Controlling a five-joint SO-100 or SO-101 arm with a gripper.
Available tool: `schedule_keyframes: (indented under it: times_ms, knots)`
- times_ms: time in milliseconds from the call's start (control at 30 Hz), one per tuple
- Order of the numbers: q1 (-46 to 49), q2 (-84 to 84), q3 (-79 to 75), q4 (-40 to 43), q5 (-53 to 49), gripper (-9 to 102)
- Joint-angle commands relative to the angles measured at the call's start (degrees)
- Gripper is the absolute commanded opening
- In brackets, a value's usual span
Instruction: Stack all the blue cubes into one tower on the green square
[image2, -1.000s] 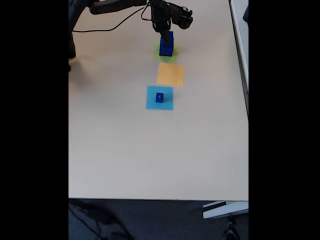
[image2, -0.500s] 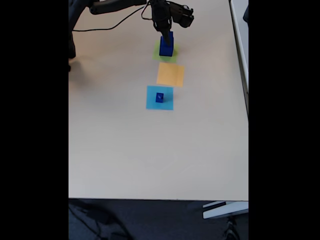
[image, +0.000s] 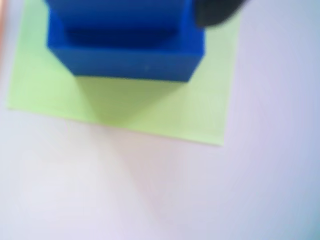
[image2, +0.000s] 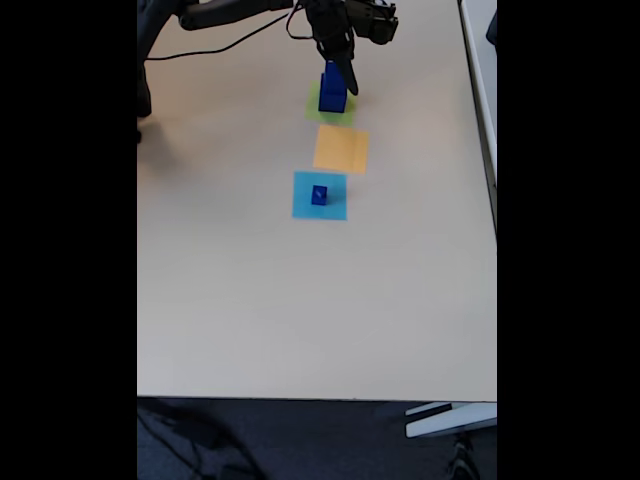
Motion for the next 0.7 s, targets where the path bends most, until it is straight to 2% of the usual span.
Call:
schedule_keyframes:
  times_ms: [0,267,667]
  knots:
    - [2.6,5.3,-3.7,-1.8,-4.0,43]
    - [10.1,11.6,2.1,-1.5,-12.8,41]
    - [19.1,16.1,17.9,-8.4,-15.0,40]
